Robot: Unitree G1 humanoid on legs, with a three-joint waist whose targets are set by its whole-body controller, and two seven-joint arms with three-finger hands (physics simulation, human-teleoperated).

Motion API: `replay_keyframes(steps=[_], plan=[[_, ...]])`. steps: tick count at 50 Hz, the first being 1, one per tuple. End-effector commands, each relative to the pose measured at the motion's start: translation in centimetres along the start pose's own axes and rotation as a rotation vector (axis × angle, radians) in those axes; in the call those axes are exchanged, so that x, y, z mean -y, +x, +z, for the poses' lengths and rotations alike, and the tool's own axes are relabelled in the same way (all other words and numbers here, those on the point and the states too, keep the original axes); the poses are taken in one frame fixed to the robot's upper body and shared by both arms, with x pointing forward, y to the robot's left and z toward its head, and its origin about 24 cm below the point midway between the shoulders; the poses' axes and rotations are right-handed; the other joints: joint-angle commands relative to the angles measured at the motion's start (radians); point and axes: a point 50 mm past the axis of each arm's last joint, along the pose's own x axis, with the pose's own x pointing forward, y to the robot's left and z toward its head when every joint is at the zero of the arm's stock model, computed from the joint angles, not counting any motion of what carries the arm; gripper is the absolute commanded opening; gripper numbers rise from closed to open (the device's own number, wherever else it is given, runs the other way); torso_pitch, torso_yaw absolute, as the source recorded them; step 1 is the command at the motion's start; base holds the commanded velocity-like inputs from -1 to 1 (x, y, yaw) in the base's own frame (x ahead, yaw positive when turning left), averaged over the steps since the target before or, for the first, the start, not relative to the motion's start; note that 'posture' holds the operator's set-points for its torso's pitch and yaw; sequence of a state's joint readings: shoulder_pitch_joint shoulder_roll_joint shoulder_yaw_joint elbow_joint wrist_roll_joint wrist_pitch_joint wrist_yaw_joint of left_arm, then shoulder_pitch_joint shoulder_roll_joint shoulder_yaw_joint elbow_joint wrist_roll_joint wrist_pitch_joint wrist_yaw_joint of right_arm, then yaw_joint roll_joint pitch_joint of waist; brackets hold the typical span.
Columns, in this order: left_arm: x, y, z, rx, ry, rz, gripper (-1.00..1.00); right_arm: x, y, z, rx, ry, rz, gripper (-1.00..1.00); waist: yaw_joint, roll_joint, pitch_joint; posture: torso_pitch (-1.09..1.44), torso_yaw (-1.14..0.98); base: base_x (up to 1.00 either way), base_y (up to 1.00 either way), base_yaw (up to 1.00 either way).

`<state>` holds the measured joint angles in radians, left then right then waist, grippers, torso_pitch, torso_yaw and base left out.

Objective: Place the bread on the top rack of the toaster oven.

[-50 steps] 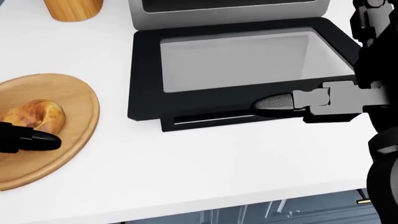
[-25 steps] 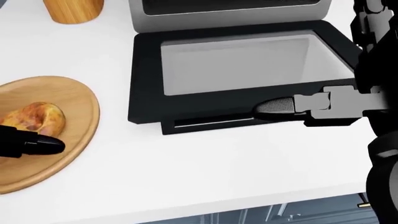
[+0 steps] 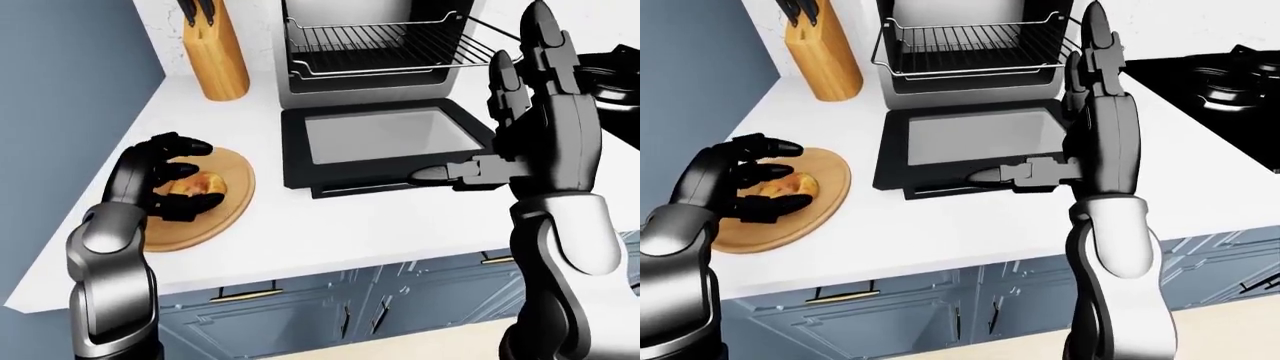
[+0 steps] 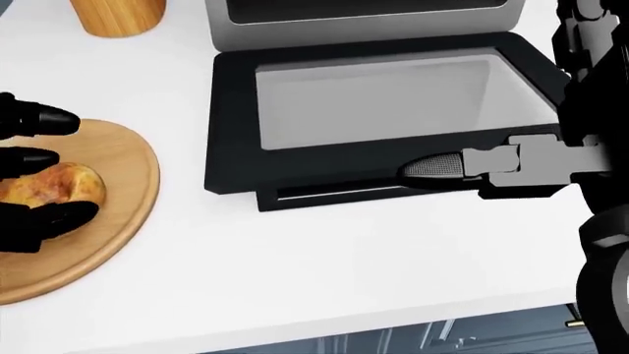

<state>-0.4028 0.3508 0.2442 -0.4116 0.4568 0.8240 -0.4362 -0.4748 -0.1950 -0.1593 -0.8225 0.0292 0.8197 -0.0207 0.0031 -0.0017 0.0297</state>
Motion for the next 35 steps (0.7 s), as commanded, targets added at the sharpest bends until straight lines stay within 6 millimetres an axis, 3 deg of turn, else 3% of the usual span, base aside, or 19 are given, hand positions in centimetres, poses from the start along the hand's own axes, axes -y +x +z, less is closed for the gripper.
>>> replay_keyframes(steps=[1,14,35], plan=[[-0.6,-0.3,1.3,0.063,0.017,0.023,-0.11,0.2,-0.1,1.3,0.075,-0.006,-0.010,1.00,0.000,0.002,-0.021,0.00,0.00,0.00,0.00,0.00],[-0.6,-0.2,1.5,0.068,0.024,0.019,-0.25,0.2,-0.3,1.4,0.077,-0.005,-0.010,1.00,0.000,0.003,-0.023,0.00,0.00,0.00,0.00,0.00],[-1.6,-0.1,5.7,0.152,0.047,0.021,-0.51,0.1,0.1,1.5,0.082,-0.009,-0.007,1.00,0.001,-0.001,-0.017,0.00,0.00,0.00,0.00,0.00]])
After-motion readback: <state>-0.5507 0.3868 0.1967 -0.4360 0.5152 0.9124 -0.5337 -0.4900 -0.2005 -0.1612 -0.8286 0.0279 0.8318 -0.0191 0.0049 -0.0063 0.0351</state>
